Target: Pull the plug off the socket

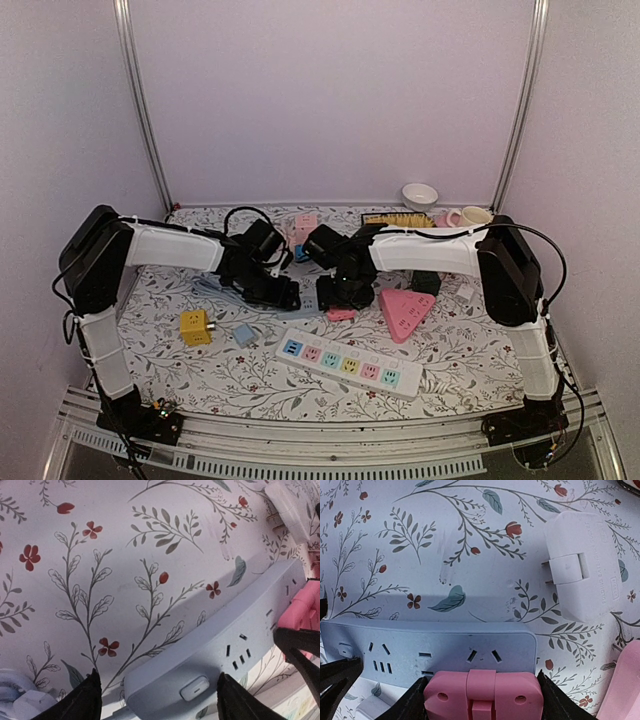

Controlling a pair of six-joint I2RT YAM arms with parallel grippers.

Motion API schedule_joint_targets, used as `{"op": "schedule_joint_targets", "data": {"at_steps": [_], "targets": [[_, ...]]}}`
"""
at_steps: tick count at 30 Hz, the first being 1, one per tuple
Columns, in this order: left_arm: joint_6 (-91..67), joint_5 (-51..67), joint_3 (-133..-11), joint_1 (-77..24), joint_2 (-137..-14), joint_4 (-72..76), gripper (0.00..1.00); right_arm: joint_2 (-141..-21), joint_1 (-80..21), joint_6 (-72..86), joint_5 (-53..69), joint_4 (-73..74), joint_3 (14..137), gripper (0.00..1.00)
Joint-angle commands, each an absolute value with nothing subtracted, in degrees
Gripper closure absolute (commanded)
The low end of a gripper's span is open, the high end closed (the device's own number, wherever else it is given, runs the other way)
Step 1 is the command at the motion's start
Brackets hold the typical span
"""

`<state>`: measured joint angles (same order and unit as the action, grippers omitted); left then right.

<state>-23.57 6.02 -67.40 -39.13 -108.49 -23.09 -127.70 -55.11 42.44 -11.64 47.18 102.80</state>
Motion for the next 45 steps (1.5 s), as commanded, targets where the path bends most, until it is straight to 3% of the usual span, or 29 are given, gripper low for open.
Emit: {"op": "schedule_joint_targets", "data": {"at_steps": [1, 20, 45], "targets": [[-22.9, 2.9, -67.9, -39.9, -110.7, -24.3, 0.21, -126.2, -55.9, 42.1, -10.1, 45.6, 104.1, 0.61], [-24.7, -1.8, -67.4, -40.4, -112.1, -27.2, 0.21, -117.3, -55.9, 40.1, -7.8, 32.4, 96.3, 0.62], [-26.0, -2.5, -64.8, -43.6, -112.1, -27.5, 0.21, -120.6, -58.2, 38.1, -13.0, 39.8, 101.7, 0.62]]}}
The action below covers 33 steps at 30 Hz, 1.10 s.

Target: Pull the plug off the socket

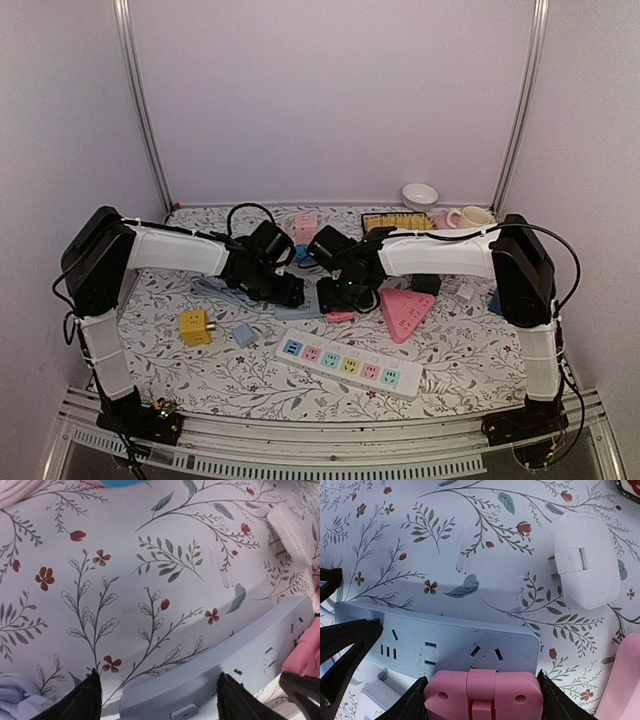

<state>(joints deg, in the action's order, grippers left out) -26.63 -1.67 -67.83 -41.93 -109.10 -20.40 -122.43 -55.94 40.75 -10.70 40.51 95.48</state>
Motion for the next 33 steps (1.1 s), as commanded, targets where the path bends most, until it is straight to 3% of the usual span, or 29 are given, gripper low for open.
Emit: {"op": "schedule_joint_targets", "data": {"at_steps": [1, 10, 21, 33], "targets": [[-26.0, -2.5, -64.8, -43.7, -112.1, -27.5, 0.21, -121.2, -58.4, 37.8, -13.4, 40.6, 102.6, 0.62], [-25.9, -2.9, -64.7, -43.8, -112.1, -27.8, 0.21, -122.7, -58.8, 37.5, -14.0, 42.9, 104.6, 0.62], [-26.1, -3.1, -64.3, -43.8, -112.1, -27.8, 0.21, -115.6, -54.4, 41.9, 0.1, 29.5, 93.6, 0.62], [-26.1, -3.4, -63.7, -43.9, -112.1, -27.7, 0.2, -119.5, -57.9, 38.3, -8.8, 37.3, 102.0, 0.62]]}}
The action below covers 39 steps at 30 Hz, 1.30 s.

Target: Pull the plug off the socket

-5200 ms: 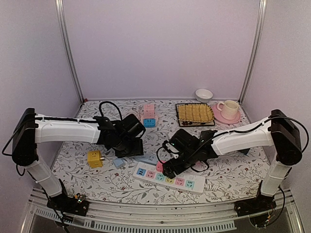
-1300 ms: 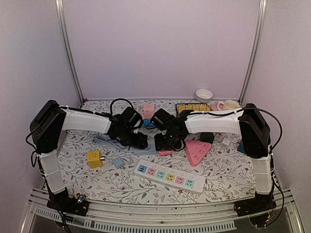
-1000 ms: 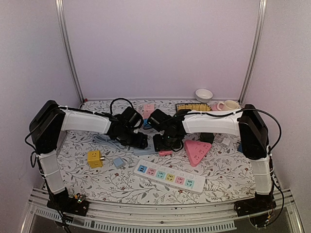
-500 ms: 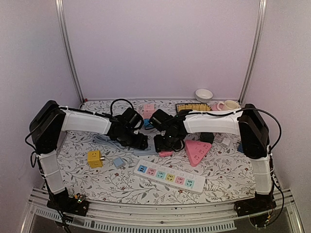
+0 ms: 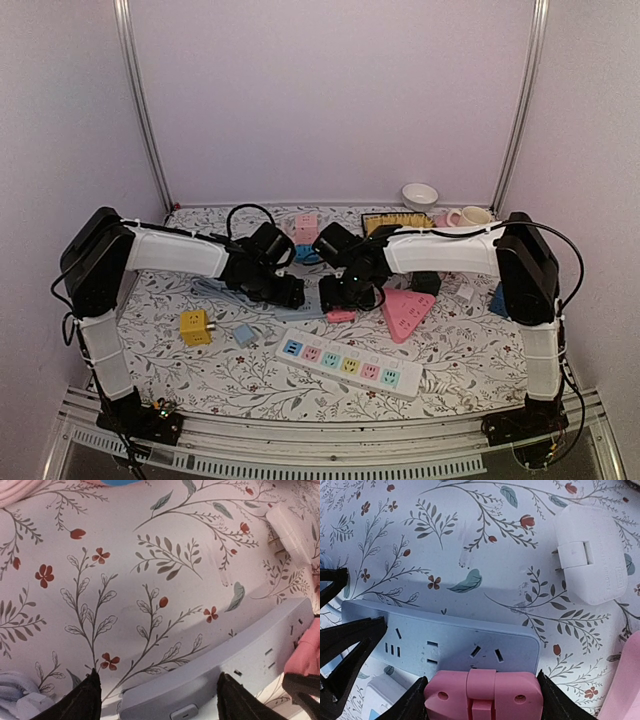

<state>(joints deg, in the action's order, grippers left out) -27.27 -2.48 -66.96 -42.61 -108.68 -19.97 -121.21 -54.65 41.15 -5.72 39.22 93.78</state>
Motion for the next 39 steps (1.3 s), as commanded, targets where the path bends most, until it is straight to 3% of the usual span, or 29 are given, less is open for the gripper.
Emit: {"op": "schedule_joint_targets", "data": {"at_steps": [1, 16, 35, 39], "targets": [[-26.2, -3.3, -63.6, -43.9, -112.1, -27.7, 0.2, -120.2, -58.4, 37.8, -9.9, 38.6, 103.5, 0.62], [-26.6, -3.3, -62.7, -44.7, -112.1, -27.7, 0.2, -121.7, -58.2, 38.6, -10.0, 41.2, 104.8, 0.62], [-27.0, -4.3, -64.5, -44.7, -109.8, -28.5, 0.21, -108.1, -55.3, 46.2, -7.3, 32.0, 76.6, 0.62], [-27.5, -4.7, -65.3, -44.7, -109.5, -28.9, 0.2, -106.3, -54.6, 46.9, -7.5, 31.4, 72.5, 0.58]]}}
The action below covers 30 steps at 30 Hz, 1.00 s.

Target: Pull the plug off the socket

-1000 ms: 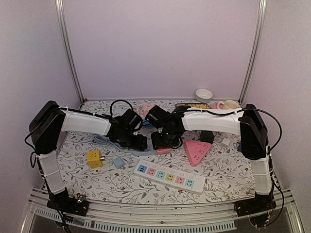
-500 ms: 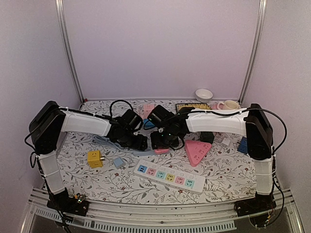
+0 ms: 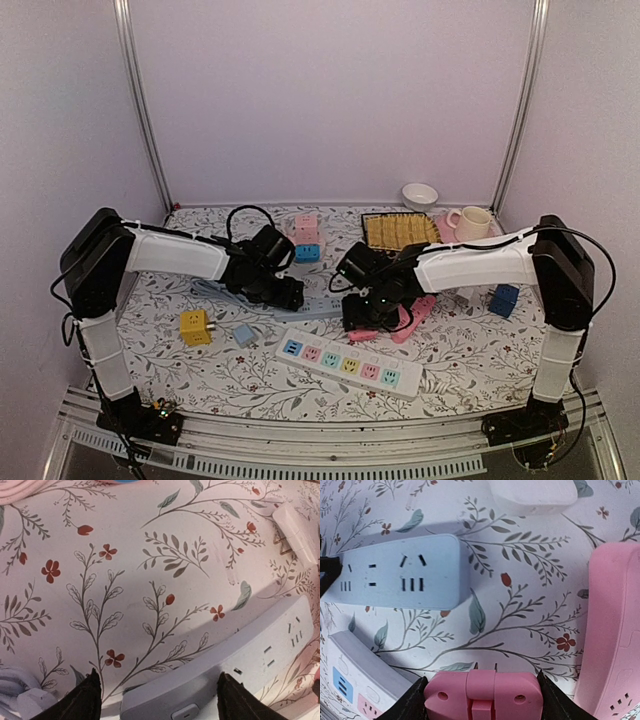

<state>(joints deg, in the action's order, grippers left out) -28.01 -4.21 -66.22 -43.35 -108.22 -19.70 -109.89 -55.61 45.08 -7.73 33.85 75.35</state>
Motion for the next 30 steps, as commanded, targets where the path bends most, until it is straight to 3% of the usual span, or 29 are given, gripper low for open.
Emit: {"op": "schedule_joint_targets", "data": {"at_steps": [1, 5, 13, 18, 30], "targets": [[-27.6, -4.8, -65.6, -44.7, -109.4, -29.0, 0.2, -105.7, -54.5, 47.0, -7.6, 31.3, 71.5, 0.57], [-28.7, -5.2, -67.3, -44.7, -108.5, -29.9, 0.2, -103.6, -53.9, 47.0, -7.7, 31.0, 66.8, 0.49], [-31.5, -6.7, -72.8, -44.7, -106.4, -33.0, 0.2, -100.9, -53.5, 43.0, -7.8, 30.6, 64.9, 0.22], [-34.3, -8.1, -76.8, -44.7, -106.2, -34.6, 0.21, -99.6, -53.5, 39.2, -7.0, 30.2, 66.4, 0.14], [-41.5, -15.1, -88.0, -44.6, -110.8, -38.9, 0.19, -87.6, -52.1, 28.5, -3.6, 30.4, 63.8, 0.12]]}}
